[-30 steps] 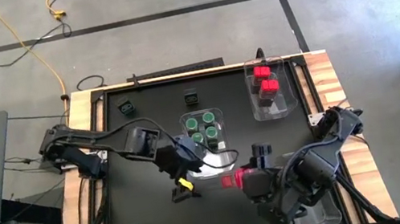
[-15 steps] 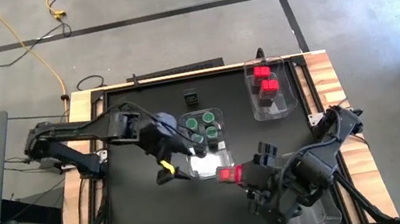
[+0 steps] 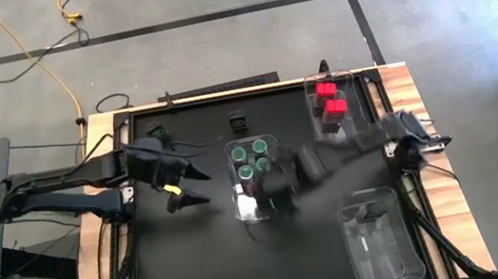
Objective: Sort spices by type
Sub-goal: Put the red seasoning can into the top transparent bin
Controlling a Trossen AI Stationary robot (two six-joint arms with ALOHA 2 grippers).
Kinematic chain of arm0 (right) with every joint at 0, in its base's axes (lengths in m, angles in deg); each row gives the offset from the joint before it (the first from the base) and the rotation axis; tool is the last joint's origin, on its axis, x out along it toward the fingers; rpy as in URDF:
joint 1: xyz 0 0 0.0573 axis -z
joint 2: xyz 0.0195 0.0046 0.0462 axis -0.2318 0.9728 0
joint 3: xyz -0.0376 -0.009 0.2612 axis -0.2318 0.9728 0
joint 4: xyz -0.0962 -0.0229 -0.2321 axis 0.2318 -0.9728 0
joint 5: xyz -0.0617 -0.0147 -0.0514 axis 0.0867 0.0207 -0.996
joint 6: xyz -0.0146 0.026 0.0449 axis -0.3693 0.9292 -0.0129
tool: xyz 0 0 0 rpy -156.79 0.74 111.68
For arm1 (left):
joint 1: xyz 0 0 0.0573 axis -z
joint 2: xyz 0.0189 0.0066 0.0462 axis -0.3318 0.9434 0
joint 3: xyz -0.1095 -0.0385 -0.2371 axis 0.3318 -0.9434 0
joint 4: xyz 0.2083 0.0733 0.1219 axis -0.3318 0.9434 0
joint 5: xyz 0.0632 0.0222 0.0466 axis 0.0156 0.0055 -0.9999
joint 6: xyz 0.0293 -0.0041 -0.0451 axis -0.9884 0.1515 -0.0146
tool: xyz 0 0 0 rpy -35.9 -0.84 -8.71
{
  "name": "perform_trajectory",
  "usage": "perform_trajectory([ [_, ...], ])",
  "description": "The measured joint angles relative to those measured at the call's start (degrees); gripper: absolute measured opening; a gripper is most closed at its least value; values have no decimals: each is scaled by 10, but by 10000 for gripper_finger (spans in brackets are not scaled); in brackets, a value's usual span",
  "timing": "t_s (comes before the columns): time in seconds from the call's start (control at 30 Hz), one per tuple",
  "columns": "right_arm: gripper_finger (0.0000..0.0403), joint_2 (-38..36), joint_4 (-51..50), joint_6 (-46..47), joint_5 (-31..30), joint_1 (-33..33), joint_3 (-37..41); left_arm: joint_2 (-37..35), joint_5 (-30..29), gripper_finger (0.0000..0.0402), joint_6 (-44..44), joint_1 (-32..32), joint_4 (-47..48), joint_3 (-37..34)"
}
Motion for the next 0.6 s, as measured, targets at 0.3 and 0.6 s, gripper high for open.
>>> perform_trajectory([
  [0.3, 242, -105, 22, -283, 158, 247, -1, -78, -75, 383, 20, -42, 5, -31],
  [0.6, 242, -150, -163, -337, 182, 467, 32, -90, -153, 383, 5, -58, 28, -32],
])
